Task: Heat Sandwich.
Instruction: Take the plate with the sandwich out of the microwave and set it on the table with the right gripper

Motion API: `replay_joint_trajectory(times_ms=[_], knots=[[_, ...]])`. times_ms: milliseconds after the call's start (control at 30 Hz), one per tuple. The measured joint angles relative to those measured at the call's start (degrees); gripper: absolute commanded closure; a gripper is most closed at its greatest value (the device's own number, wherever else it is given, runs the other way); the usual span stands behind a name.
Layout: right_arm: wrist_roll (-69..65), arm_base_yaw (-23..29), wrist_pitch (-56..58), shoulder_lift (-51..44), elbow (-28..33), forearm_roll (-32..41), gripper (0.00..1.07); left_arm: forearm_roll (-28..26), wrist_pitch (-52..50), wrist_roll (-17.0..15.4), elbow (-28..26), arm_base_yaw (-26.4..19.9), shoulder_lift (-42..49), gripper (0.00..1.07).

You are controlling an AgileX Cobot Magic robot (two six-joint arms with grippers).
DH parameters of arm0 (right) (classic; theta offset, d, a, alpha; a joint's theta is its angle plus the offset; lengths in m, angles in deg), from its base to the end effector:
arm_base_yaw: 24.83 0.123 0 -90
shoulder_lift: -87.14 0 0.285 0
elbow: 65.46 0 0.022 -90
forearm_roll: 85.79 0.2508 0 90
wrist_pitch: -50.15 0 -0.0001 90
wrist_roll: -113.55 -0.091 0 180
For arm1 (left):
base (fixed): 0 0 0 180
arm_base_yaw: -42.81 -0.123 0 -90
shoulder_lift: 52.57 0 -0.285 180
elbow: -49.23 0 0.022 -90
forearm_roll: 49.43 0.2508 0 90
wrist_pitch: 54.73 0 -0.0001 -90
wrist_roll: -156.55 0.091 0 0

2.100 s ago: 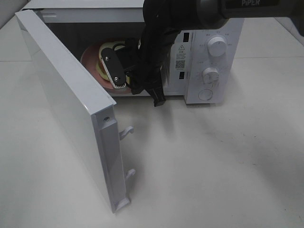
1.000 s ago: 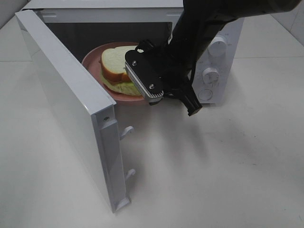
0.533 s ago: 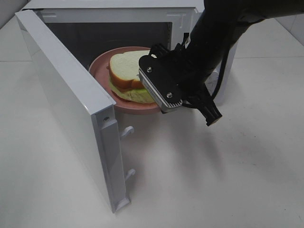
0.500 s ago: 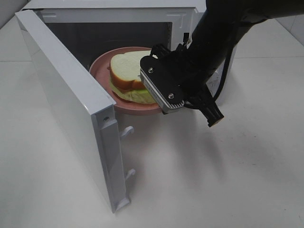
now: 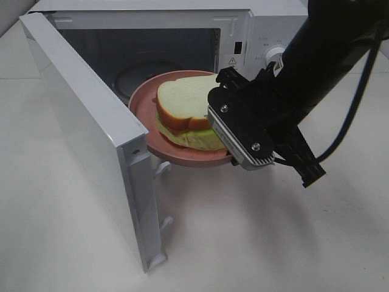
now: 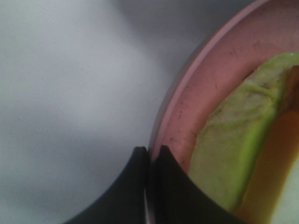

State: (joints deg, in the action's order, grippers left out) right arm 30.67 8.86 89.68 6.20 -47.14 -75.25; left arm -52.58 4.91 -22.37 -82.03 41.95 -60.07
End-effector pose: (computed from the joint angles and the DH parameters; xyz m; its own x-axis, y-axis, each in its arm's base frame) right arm 0.2552 0.1829 0.2258 0.5756 -0.8097 -0.1140 -0.7733 -0.4937 -0.3978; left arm -0.0044 -0.0044 0.2782 -0.4361 -0.0155 -0.8998 0.0238 0.9993 -0.0287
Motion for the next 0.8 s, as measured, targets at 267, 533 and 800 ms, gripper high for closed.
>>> replay_joint_trajectory(times_ms=[267,533,800], knots=[[-2.64,0.0,0.0,-4.35,4.41,-0.06,1.07,0.0,0.0,0.0,0.0,0.0,0.0,0.06],[-5.96,0.0,0.74,-9.68,9.17,-1.09,1.07,0.0,0.0,0.0,0.0,0.0,0.0,0.06],[-12.55,0.0,1.26,-15.24,14.32,-3.15,1.07,0.0,0.0,0.0,0.0,0.0,0.0,0.06]])
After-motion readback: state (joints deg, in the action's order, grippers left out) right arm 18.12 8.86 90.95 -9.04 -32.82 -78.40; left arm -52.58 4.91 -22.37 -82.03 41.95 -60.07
